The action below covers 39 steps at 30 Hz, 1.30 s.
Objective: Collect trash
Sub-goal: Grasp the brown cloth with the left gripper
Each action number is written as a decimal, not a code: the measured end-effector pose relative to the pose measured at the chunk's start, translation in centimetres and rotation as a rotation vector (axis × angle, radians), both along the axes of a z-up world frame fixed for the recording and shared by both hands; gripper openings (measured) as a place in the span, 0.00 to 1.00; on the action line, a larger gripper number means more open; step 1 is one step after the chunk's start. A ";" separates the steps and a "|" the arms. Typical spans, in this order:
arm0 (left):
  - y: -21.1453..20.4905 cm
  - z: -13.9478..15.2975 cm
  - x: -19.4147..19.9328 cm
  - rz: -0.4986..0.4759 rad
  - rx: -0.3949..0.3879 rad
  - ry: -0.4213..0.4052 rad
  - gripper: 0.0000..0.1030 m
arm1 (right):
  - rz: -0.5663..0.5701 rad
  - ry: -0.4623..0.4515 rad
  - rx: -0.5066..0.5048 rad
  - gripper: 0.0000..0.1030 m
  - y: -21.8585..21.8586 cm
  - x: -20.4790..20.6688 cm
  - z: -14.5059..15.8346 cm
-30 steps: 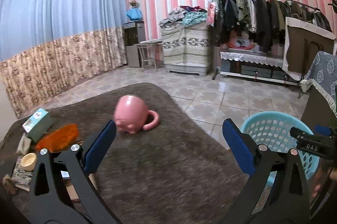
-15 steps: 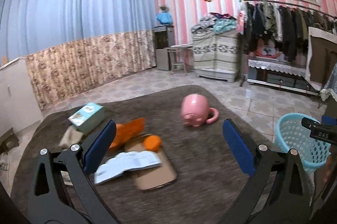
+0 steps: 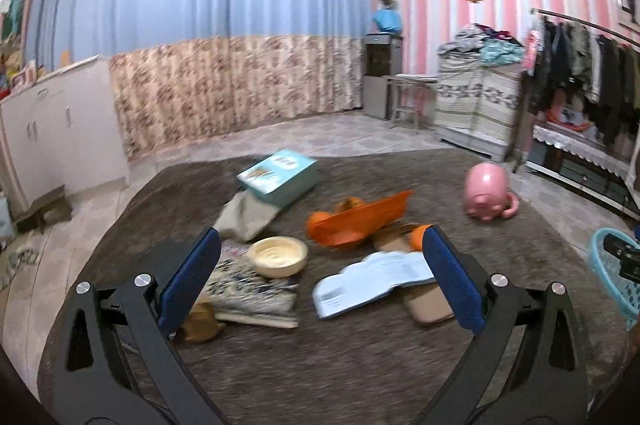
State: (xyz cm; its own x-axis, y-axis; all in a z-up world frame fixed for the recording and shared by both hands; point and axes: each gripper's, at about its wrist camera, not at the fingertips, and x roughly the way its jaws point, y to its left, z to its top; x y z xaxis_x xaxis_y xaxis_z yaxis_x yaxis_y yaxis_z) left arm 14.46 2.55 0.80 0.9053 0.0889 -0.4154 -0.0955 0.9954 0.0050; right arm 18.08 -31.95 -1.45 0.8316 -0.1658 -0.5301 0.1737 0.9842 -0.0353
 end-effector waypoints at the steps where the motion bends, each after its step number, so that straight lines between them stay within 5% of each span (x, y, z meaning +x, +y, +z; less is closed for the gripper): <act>1: 0.8 -0.2 0.0 0.014 -0.003 0.006 0.95 | 0.011 0.003 -0.008 0.96 0.6 0.1 0.0; 18: 7.7 -3.1 -0.8 0.139 0.031 0.059 0.95 | 0.101 0.029 -0.016 0.96 4.8 0.8 -0.9; 33: 9.9 -8.1 0.8 0.166 -0.015 0.210 0.95 | 0.144 0.086 -0.013 0.96 7.3 2.5 -2.4; 35: 10.1 -8.1 1.2 0.158 -0.024 0.212 0.91 | 0.156 0.089 -0.006 0.96 7.9 2.7 -2.4; 39: 10.1 -8.8 2.6 0.102 -0.043 0.260 0.63 | 0.192 0.105 0.011 0.96 9.4 3.2 -2.9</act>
State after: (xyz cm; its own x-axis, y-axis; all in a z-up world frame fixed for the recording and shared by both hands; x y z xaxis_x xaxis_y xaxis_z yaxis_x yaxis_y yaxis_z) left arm 17.04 12.62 -8.00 0.7547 0.1517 -0.6383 -0.1964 0.9805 0.0008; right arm 21.23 -22.51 -4.37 0.7877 -0.0033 -0.6161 -0.0210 0.9993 -0.0322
